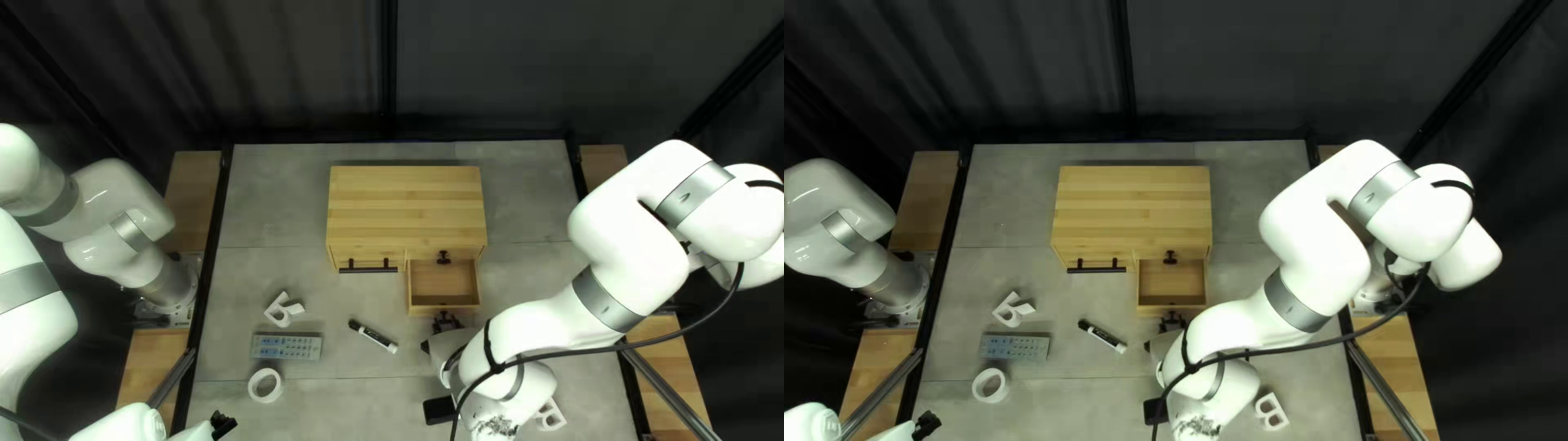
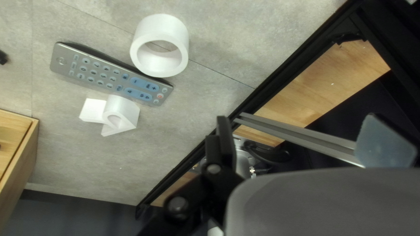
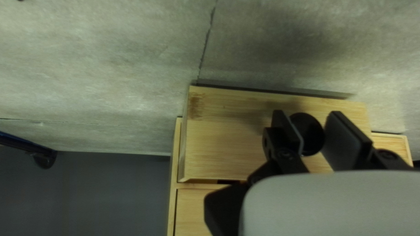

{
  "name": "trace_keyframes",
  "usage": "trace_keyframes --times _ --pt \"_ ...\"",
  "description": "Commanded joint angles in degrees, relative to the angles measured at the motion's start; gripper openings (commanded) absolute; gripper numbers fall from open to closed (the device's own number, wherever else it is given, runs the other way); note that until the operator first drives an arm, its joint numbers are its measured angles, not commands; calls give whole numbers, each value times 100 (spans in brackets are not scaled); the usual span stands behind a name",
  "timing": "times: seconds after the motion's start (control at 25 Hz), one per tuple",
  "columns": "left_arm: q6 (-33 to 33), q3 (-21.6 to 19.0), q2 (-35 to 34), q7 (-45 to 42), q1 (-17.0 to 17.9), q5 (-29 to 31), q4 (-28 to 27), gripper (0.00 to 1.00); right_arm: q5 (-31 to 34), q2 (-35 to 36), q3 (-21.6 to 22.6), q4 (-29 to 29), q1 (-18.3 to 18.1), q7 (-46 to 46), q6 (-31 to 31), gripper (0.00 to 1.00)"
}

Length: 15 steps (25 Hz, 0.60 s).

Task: Open drawers and place objects into drawer and close

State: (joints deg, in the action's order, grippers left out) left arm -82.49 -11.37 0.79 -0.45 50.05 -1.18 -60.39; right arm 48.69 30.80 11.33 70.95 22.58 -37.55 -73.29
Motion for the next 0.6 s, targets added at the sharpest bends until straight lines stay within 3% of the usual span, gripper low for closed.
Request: trace_keyframes --times 0.04,0.6 --pt "0 0 0 0 0 0 0 100 -5 -15 7 -5 10 -1 -16 0" --pt "0 0 0 0 0 0 0 100 -2 10 18 25 38 -14 -50 0"
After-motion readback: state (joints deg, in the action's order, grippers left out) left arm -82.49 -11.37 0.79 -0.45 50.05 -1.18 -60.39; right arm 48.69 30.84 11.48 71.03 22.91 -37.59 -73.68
